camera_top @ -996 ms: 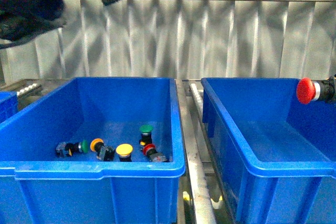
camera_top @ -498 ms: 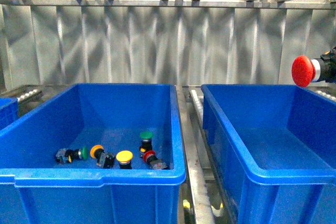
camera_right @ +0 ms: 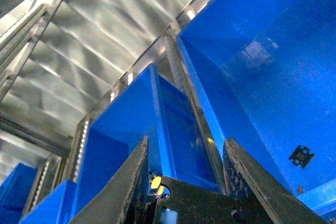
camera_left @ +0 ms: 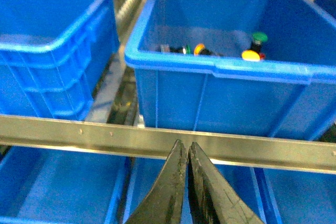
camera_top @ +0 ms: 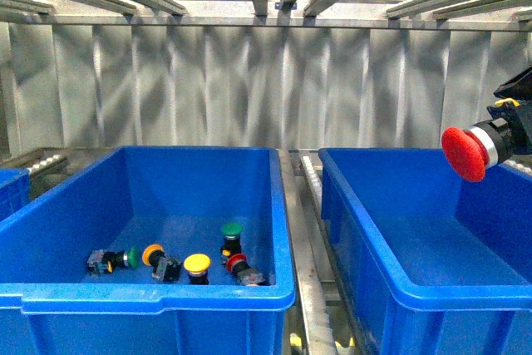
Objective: Pick red and yellow buttons and place in box
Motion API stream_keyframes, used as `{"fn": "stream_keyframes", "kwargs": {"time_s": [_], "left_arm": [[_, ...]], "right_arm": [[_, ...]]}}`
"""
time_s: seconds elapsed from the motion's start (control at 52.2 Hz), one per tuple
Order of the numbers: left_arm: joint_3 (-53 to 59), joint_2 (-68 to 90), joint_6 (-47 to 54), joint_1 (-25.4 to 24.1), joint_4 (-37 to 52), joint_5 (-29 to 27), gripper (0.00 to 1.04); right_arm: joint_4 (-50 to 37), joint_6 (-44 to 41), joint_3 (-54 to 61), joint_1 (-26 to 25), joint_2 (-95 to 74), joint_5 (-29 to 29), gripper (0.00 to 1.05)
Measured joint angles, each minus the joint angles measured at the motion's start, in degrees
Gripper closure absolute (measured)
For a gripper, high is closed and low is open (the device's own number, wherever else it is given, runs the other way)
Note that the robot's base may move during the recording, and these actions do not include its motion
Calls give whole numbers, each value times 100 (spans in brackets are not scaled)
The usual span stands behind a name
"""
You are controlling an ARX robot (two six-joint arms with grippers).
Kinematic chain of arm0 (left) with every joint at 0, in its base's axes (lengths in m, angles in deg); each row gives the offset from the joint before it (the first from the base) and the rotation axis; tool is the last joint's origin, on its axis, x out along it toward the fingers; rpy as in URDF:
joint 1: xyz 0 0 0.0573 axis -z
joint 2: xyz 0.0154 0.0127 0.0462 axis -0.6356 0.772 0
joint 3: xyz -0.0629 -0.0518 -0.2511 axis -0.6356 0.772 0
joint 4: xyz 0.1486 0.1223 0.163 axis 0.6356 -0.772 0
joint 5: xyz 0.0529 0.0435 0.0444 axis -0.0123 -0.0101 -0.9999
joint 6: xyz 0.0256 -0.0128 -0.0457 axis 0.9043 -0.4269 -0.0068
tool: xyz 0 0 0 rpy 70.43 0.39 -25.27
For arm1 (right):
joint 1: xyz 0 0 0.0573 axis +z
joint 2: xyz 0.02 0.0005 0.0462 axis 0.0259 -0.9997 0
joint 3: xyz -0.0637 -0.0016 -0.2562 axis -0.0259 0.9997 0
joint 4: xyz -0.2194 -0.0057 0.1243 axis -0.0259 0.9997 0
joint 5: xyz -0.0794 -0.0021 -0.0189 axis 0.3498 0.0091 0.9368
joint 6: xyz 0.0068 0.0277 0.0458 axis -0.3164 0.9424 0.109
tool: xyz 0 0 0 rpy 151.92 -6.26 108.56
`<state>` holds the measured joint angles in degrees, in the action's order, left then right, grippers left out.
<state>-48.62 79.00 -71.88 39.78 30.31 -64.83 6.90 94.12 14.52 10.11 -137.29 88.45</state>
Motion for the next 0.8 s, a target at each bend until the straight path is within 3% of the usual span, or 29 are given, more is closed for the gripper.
{"fn": "stream_keyframes", "kwargs": {"time_s": [0.23, 0.46, 0.632, 0.804], "left_arm": [[186, -590, 4, -15, -297, 13, 102], [186, -612, 0, -15, -291, 13, 102], [186, -612, 2, -15, -291, 11, 71], [186, -612, 2, -15, -291, 11, 40]], "right_arm": [[-647, -702, 614, 426, 688, -92, 70], [-863, -1217, 973, 752, 994, 173, 70], [-1432, -2118, 1327, 885, 946, 236, 70], [-1926, -3261, 1449, 616, 619, 35, 70]]}}
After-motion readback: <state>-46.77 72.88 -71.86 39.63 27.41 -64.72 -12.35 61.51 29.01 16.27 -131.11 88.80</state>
